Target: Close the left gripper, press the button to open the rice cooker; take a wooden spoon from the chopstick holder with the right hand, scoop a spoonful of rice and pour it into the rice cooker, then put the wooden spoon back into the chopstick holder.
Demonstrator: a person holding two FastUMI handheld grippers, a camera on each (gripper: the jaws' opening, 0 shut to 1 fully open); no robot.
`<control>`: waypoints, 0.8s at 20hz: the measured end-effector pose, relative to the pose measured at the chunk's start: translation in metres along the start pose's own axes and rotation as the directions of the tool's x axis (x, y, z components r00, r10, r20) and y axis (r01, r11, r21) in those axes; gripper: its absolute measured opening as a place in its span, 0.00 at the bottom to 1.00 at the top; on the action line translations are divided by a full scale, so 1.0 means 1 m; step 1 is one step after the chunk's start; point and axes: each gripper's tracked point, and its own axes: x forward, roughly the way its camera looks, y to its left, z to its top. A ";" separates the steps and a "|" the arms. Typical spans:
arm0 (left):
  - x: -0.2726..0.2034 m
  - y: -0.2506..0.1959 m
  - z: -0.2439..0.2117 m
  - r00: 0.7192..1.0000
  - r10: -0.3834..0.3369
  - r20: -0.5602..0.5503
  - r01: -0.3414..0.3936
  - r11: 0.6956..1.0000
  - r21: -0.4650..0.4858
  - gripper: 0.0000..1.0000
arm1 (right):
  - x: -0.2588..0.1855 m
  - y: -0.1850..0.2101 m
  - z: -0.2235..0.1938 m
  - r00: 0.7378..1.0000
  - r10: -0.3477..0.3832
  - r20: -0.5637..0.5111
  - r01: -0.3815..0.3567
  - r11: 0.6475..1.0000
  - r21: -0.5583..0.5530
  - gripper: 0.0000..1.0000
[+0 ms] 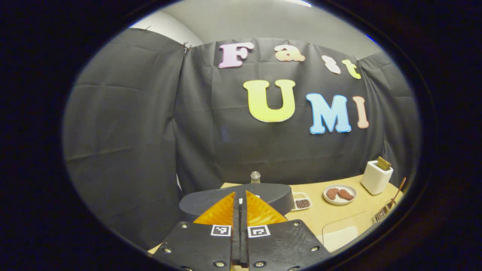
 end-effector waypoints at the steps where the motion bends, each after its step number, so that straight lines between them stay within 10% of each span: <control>1: -0.006 -0.002 0.014 1.000 -0.002 0.026 0.002 1.000 -0.005 0.00 | 0.001 -0.001 -0.004 1.000 0.005 -0.007 -0.005 1.000 0.005 0.98; 6: -0.041 0.001 0.047 0.996 0.012 0.091 -0.009 1.000 -0.029 0.03 | 0.013 -0.001 -0.019 0.998 0.033 -0.045 -0.031 0.999 0.043 0.98; 11: -0.082 0.013 0.062 0.990 0.049 0.130 -0.043 0.998 -0.045 0.82 | 0.033 -0.005 -0.038 0.994 0.044 -0.097 -0.035 0.995 0.096 0.98; 16: -0.117 0.026 0.063 0.986 0.085 0.146 -0.081 0.996 -0.033 0.83 | 0.059 -0.005 -0.068 0.981 0.058 -0.186 -0.019 0.978 0.206 0.96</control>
